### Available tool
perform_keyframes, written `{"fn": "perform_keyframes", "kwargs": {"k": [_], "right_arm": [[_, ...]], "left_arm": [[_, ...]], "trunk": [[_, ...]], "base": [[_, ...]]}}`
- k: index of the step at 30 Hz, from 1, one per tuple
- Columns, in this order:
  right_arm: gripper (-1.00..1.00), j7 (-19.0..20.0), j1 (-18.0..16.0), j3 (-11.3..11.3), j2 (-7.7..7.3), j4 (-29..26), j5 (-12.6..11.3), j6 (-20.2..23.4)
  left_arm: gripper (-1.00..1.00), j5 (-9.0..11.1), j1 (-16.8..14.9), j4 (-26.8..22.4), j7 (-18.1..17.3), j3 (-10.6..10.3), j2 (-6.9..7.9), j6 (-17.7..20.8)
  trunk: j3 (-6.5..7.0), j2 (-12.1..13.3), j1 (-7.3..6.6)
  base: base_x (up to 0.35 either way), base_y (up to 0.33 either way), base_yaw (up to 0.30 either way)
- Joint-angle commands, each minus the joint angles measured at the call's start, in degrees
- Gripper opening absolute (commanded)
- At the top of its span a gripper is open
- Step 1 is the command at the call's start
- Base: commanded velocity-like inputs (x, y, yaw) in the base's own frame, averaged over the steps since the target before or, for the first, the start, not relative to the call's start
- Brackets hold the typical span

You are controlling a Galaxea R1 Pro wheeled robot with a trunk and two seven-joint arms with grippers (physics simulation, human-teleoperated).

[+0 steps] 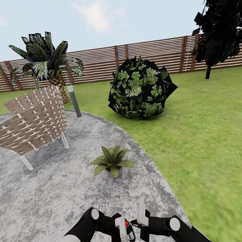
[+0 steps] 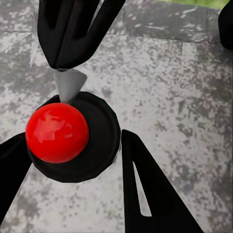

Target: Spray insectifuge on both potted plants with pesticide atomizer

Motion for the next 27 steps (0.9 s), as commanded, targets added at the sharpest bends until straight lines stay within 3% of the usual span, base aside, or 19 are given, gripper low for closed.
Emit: {"fn": "perform_keyframes", "kwargs": {"k": [1, 14, 19, 21, 22, 23, 27], "right_arm": [[-1.0, -0.04, -0.02, -0.07, 0.01, -0.03, 0.56, -0.33], [-1.0, -0.04, -0.02, -0.07, 0.01, -0.03, 0.56, -0.34], [-1.0, -0.04, -0.02, -0.07, 0.01, 0.04, 0.62, -0.33], [-1.0, -0.04, -0.02, -0.07, -0.05, 0.05, 0.64, -0.34], [-1.0, -0.04, -0.02, -0.07, -0.06, 0.07, 0.64, -0.34], [-1.0, -0.04, -0.02, -0.07, -0.07, 0.2, 0.72, -0.34], [-1.0, -0.04, -0.02, -0.07, -0.3, 0.31, 0.86, -0.34]], "left_arm": [[-1.0, -0.29, -0.01, -0.08, -0.1, 0.0, -0.11, -0.47], [-1.0, -0.14, 0.05, -0.08, -0.1, 0.14, -0.11, -0.62], [-1.0, -0.27, 0.14, 0.07, -0.1, 0.17, 0.71, -0.62], [-1.0, -0.43, 0.28, 0.09, -0.1, 0.17, 2.07, -0.62], [-1.0, -0.42, 0.41, 0.11, -0.08, 0.17, 3.57, -0.62], [-1.0, -0.42, 0.74, 0.17, 0.31, 0.24, 7.57, -0.6], [-1.0, -0.37, 0.94, 0.78, 0.48, 0.26, 12.42, -0.62]], "trunk": [[-0.05, -0.02, -0.01], [-0.05, -0.02, -0.01], [-0.05, -0.02, -0.01], [-0.05, -0.02, -0.01], [-0.05, -0.02, -0.01], [-0.05, -0.02, -0.01], [-0.05, -0.02, -0.01]], "base": [[0.0, 0.0, 0.0], [0.0, 0.0, 0.0], [0.0, 0.0, 0.0], [0.0, 0.0, 0.0], [0.0, 0.0, 0.0], [0.0, 0.0, 0.0], [0.0, 0.0, 0.0]]}}
